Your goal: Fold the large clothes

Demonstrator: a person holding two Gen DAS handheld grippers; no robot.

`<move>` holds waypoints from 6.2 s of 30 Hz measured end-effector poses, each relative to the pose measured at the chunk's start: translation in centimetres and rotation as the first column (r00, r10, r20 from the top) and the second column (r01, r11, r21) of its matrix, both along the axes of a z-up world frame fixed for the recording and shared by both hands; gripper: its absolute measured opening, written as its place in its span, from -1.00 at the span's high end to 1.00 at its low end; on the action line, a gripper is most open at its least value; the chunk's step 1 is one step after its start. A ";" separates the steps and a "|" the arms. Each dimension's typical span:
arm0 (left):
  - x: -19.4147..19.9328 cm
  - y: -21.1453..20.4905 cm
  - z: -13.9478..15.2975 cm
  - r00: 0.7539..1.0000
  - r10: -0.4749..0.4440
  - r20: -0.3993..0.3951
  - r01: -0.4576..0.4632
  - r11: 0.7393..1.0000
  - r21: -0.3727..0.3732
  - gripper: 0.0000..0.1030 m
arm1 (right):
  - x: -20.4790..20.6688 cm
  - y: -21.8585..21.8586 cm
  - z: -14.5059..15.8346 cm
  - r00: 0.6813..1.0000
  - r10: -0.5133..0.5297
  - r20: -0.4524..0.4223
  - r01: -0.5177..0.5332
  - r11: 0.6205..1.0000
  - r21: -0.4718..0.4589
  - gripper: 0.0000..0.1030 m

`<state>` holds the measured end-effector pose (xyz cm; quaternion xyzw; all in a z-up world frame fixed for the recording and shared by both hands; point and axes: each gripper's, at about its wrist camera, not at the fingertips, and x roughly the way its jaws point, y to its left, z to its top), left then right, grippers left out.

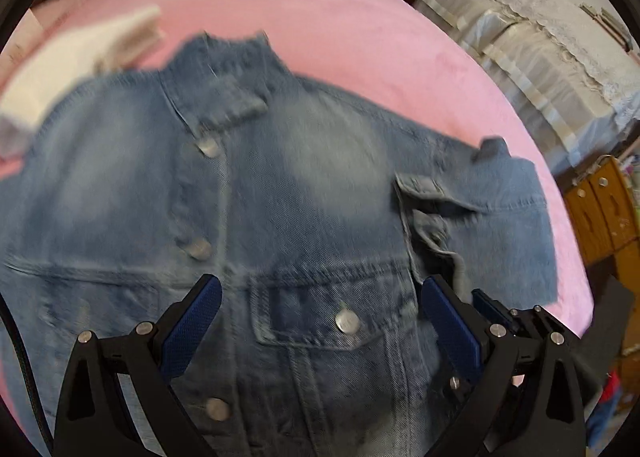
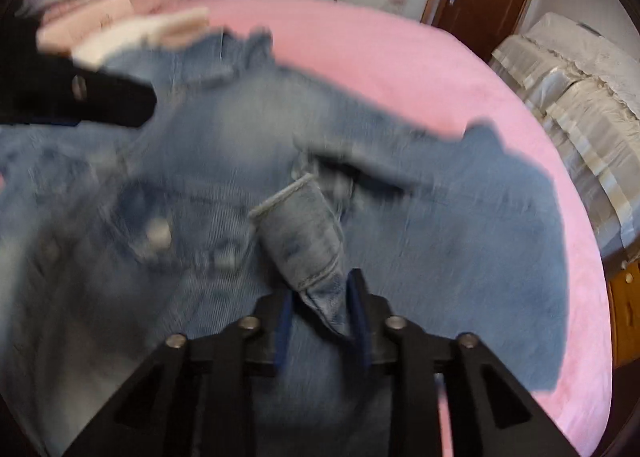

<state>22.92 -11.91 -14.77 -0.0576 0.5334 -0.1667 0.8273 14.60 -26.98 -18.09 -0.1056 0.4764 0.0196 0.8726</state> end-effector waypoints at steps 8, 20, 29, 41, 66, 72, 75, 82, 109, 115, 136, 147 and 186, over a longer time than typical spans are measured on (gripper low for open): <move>0.9 -2.0 -3.0 0.988 -0.088 -0.124 0.055 0.968 -0.245 -0.42 | -5.2 -3.4 3.8 0.995 -0.082 0.062 0.070 0.983 0.167 -0.14; 3.6 -4.0 -6.5 0.960 -0.124 -0.251 -0.014 0.875 -0.483 -0.17 | -6.9 -6.9 2.4 0.974 -0.225 -0.015 0.215 0.910 0.354 -0.14; 4.9 -6.2 -8.1 0.940 -0.171 -0.297 -0.022 0.835 -0.550 -0.17 | -7.1 -6.5 2.1 0.975 -0.221 -0.018 0.212 0.907 0.363 -0.14; 5.9 -7.3 -9.0 0.937 -0.178 -0.302 -0.028 0.820 -0.571 -0.18 | -6.8 -6.7 1.5 0.974 -0.224 -0.042 0.222 0.898 0.379 -0.14; 3.9 -8.5 -0.5 0.973 -0.150 -0.178 0.069 0.916 -0.396 0.91 | -3.4 -5.5 2.0 0.968 -0.249 -0.016 0.238 0.902 0.360 -0.14; 3.6 -8.3 0.1 0.967 -0.158 -0.198 0.069 0.917 -0.392 0.92 | -2.8 -1.9 3.7 0.979 -0.166 0.119 0.140 0.969 0.203 -0.14; 3.4 -7.7 0.3 0.967 -0.160 -0.199 0.071 0.917 -0.392 0.92 | -2.0 -0.5 2.7 0.985 -0.111 0.135 0.095 0.988 0.123 -0.14; 3.6 -7.5 0.1 0.959 -0.167 -0.230 0.067 0.918 -0.391 0.92 | -0.1 1.1 0.6 0.984 -0.060 0.167 0.068 0.997 -0.039 -0.14; 6.3 -3.4 -4.6 0.943 -0.158 -0.292 -0.093 0.720 -0.688 -0.31 | 0.7 -1.0 2.3 0.969 -0.111 0.221 0.088 0.990 0.111 0.65; 8.7 -3.7 -6.1 0.930 -0.122 -0.346 -0.143 0.747 -0.649 -0.35 | 0.4 -0.7 2.3 0.967 -0.109 0.232 0.084 0.990 0.112 0.65; 12.2 -9.1 -10.6 0.862 -0.228 -0.453 -0.160 0.725 -0.670 0.64 | -0.3 1.2 2.4 0.953 -0.074 0.294 0.073 0.997 0.012 0.65; 12.5 -8.2 -8.9 0.878 -0.268 -0.397 -0.071 0.746 -0.663 0.40 | 1.3 2.5 0.9 0.970 -0.066 0.234 0.083 0.994 -0.065 0.64; 11.0 6.4 8.9 0.999 -0.052 -0.004 0.047 0.923 -0.383 0.87 | -0.9 -2.9 3.1 0.954 -0.253 0.160 0.246 0.967 0.064 -0.15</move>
